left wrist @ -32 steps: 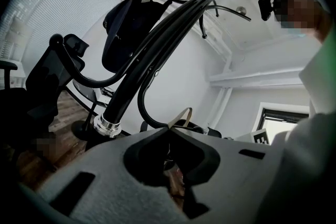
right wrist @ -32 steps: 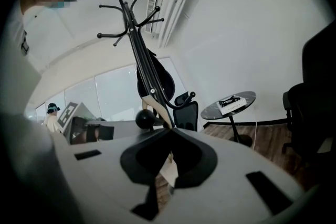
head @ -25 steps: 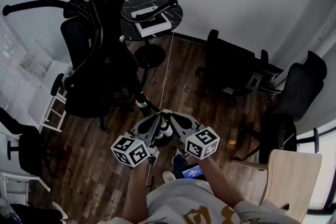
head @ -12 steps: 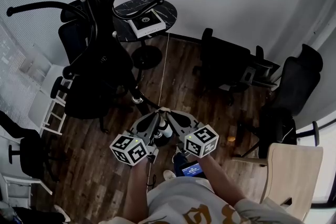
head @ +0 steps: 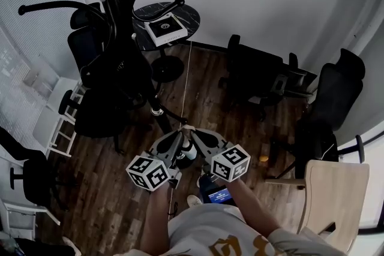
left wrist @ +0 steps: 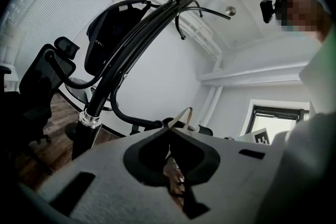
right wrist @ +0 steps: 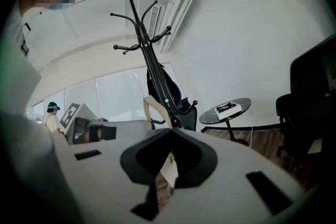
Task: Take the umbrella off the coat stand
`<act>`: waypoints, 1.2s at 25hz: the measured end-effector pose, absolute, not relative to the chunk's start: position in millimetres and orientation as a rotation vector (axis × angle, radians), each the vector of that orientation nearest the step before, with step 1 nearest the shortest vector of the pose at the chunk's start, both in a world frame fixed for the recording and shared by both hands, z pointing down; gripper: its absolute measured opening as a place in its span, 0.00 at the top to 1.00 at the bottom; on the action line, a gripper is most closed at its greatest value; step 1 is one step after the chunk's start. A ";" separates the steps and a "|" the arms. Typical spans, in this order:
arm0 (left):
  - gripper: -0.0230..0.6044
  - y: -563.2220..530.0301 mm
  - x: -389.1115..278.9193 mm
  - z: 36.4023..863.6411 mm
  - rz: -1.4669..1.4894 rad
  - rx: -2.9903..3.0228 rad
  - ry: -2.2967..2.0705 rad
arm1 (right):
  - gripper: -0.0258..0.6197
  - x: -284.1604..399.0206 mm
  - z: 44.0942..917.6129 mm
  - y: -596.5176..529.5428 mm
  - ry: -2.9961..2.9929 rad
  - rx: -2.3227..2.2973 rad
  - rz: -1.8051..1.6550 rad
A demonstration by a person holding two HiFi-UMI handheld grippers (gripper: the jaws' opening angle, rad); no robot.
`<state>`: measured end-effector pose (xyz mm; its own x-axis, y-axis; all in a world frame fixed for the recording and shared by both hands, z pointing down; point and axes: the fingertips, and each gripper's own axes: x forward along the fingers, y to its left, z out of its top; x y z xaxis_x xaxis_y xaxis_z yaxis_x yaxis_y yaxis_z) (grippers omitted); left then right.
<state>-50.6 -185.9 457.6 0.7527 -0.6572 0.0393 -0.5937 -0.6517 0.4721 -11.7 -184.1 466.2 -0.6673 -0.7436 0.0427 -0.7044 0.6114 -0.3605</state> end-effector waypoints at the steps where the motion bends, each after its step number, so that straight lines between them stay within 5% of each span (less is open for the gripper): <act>1: 0.93 -183.9 -50.3 456.7 -0.189 2.490 -0.946 | 0.94 -10.7 465.2 -182.3 2.717 -1.228 -0.536; 30: 0.93 -111.5 -48.1 427.9 -0.245 2.464 -1.114 | 0.94 -1.7 434.9 -110.1 2.804 -1.061 -0.502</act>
<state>-48.1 -111.5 427.9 0.6627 -0.7488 0.0137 -0.6742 -0.5886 0.4461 -1.7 -110.1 434.9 -0.7518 -0.6591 0.0216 -0.6256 0.7025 -0.3394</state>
